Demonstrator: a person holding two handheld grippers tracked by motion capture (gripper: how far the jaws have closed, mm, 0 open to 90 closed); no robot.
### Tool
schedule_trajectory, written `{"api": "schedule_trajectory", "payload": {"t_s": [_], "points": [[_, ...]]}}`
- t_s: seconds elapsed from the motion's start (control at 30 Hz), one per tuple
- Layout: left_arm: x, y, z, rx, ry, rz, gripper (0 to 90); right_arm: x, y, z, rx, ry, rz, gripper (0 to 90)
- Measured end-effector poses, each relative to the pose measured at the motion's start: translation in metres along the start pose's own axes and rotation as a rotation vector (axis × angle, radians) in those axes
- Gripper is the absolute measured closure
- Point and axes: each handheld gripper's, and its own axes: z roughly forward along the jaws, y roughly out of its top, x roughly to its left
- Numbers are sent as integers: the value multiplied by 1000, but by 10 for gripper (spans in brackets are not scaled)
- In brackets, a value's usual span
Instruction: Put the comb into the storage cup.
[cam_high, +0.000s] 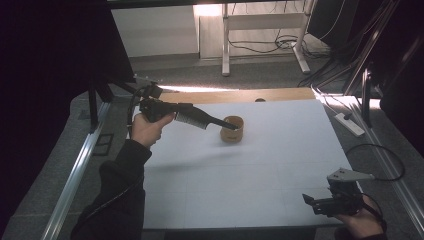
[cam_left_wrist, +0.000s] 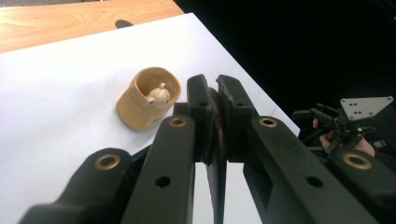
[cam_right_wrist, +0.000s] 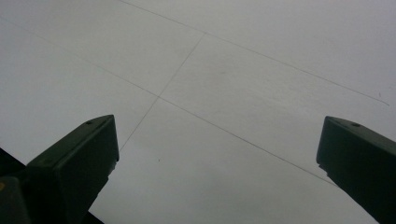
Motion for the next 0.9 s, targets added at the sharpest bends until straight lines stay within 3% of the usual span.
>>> {"api": "schedule_trajectory", "payload": {"t_s": [0.4,0.9], "points": [[3,17,-2,-14,50,-2,835,1,-2,-3,-10,-7,2,0],[12,33,14,3,99,-13,835,1,-1,-2,0,-2,-9,0]]}}
